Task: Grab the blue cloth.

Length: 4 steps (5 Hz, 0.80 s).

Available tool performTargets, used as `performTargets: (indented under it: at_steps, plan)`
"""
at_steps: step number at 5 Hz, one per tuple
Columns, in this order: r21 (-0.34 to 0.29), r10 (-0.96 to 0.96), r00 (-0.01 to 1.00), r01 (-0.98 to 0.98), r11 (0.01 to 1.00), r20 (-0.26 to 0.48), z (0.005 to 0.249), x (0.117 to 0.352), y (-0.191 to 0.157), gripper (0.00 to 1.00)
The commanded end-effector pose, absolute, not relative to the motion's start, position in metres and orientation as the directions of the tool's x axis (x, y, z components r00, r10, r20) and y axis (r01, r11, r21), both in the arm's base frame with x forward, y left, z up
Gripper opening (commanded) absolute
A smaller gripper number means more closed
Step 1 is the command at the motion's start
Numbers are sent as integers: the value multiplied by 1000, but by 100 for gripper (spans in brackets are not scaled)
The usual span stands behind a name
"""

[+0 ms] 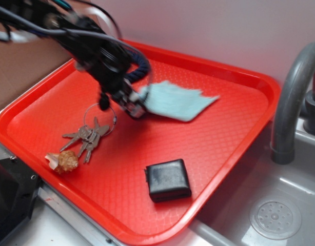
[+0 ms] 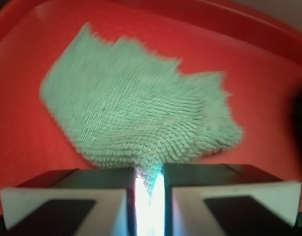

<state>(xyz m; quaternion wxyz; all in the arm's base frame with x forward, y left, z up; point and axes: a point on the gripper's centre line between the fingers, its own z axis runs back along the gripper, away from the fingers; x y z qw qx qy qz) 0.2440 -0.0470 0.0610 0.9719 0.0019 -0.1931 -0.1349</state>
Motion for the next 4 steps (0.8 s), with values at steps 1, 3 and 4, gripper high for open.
performTargets:
  at_steps: [1,3,4]
  plan:
    - [87,99,903,-148,985,418,161,220,-8,0]
    - [-156,384,893,-356,921,232,172,215,48,0]
    - [-137,384,898,-361,922,216,164,219,43,0]
